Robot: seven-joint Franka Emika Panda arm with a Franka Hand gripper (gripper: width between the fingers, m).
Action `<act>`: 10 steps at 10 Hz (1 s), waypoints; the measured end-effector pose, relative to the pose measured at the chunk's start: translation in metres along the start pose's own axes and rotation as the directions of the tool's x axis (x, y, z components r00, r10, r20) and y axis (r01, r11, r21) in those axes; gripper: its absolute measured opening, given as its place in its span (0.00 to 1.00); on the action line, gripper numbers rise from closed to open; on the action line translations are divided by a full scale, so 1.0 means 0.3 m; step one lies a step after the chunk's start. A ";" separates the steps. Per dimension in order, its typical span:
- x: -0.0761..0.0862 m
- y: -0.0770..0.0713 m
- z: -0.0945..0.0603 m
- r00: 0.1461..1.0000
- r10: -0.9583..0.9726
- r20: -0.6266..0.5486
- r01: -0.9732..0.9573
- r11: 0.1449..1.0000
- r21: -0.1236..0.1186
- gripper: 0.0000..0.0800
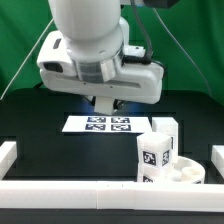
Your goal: Assemble stool
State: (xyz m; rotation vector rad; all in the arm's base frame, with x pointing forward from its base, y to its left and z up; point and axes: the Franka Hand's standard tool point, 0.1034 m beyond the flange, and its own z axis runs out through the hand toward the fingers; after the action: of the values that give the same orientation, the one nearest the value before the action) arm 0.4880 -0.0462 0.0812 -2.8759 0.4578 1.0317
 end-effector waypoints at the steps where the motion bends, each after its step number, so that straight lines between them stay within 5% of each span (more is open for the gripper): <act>1: 0.000 -0.002 -0.002 1.000 -0.001 -0.004 0.001 1.000 0.000 0.41; 2: 0.004 -0.004 -0.005 1.000 -0.002 -0.012 0.002 1.000 0.000 0.41; 3: 0.052 -0.029 -0.050 0.985 -0.018 -0.170 0.019 1.000 0.004 0.41; 7: -0.034 -0.137 -0.215 0.898 -0.042 -0.438 0.066 0.997 0.041 0.41; 10: -0.001 -0.146 -0.216 0.781 -0.035 -0.623 0.080 0.996 0.044 0.41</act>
Offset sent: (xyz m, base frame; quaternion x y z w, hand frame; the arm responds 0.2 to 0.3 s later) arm 0.0090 0.0102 0.0337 0.0019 0.1133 -0.0070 0.9935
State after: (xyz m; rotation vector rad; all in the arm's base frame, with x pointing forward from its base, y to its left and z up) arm 0.5403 -0.0138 0.1294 -3.0796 0.4073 0.0083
